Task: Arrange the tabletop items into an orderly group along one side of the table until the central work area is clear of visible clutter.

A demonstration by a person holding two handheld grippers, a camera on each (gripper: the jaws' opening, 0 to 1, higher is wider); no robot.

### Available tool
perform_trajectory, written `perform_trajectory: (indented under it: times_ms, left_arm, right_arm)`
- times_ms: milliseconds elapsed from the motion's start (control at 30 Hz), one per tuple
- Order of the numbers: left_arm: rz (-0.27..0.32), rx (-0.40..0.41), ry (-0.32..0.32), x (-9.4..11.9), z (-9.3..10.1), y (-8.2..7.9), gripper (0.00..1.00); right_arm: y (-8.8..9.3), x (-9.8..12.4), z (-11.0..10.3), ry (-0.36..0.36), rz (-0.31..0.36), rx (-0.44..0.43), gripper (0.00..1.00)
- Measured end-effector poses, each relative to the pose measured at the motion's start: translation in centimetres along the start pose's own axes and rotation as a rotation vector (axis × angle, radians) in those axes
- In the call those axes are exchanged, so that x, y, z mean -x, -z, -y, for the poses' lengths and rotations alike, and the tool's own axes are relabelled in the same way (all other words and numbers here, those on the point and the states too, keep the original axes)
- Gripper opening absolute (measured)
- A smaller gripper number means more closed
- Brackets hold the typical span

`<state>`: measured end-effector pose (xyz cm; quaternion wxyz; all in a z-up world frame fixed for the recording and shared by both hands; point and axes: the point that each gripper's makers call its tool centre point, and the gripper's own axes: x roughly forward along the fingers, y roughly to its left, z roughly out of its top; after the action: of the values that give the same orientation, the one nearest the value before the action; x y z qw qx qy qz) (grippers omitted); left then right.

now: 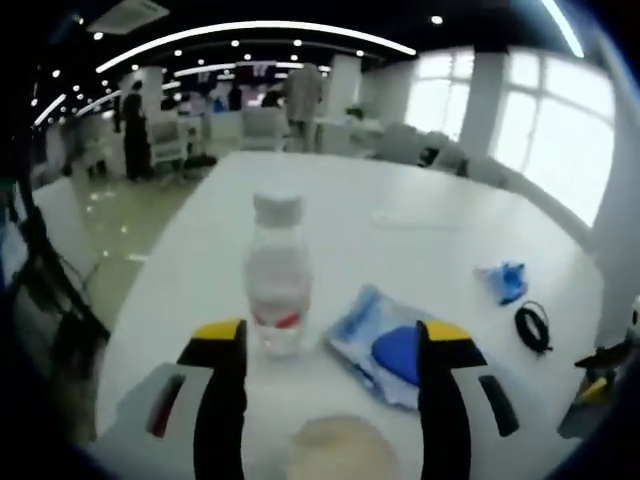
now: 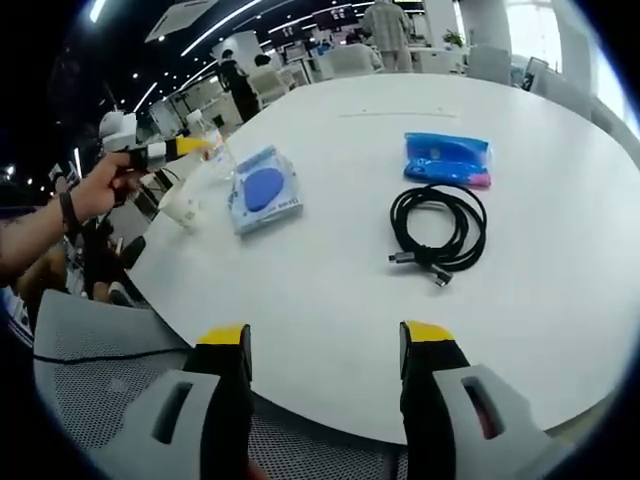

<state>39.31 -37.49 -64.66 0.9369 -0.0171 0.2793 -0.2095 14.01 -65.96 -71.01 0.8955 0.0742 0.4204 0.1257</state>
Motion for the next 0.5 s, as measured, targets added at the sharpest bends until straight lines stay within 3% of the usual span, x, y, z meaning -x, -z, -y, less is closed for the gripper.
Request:
perform_trajectory:
  times_ms: [300,500]
  left_arm:
    - [0.044,0.016,0.012,3.0,1.8,-0.2,0.66]
    - [0.083,0.09,0.009,5.1,2.6,-0.1,0.66]
  right_arm:
    - [-0.1,0.1,0.0,-0.005,0.011,-0.019,0.59]
    - [-0.3,0.1,-0.2,-0.014,0.019,-0.024,0.59]
